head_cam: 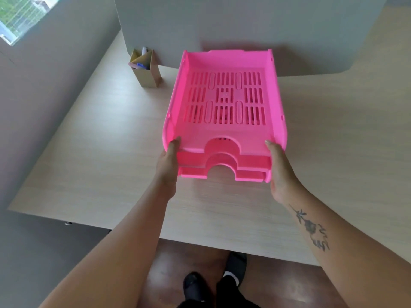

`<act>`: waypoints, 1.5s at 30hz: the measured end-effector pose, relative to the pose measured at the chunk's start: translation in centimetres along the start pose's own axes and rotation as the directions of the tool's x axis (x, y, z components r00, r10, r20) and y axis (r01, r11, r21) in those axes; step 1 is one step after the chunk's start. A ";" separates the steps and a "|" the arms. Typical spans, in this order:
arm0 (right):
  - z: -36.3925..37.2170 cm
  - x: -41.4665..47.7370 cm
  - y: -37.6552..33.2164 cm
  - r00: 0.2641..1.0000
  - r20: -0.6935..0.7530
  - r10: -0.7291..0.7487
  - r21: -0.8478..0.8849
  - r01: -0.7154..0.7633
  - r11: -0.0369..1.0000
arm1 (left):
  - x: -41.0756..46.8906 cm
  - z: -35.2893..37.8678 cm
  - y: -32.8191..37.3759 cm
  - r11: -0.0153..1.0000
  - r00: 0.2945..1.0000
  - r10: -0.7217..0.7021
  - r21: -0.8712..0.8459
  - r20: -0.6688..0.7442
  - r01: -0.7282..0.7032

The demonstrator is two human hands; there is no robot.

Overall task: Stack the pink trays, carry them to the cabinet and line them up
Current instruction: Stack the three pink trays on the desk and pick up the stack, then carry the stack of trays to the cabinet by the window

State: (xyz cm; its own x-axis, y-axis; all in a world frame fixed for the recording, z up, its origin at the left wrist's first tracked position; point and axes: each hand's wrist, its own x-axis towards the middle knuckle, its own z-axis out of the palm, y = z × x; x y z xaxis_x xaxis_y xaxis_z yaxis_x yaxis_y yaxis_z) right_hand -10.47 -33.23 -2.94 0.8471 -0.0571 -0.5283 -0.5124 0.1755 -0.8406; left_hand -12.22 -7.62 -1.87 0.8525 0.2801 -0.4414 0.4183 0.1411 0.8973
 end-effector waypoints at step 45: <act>29.9 -54.0 15.7 -0.084 0.965 0.249 -0.220 0.265 0.939 | -68.7 -29.5 -12.7 0.826 0.080 -0.078 -0.110 -0.994 -0.553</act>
State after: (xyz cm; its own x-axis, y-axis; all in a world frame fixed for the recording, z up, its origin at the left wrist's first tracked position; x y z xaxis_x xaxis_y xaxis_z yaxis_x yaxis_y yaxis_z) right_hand -60.00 1.98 15.96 -0.0631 0.9968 -0.0500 -0.2880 -0.0661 -0.9553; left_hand -85.33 -0.60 17.00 -0.2758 0.9551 -0.1085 -0.1606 0.0655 0.9848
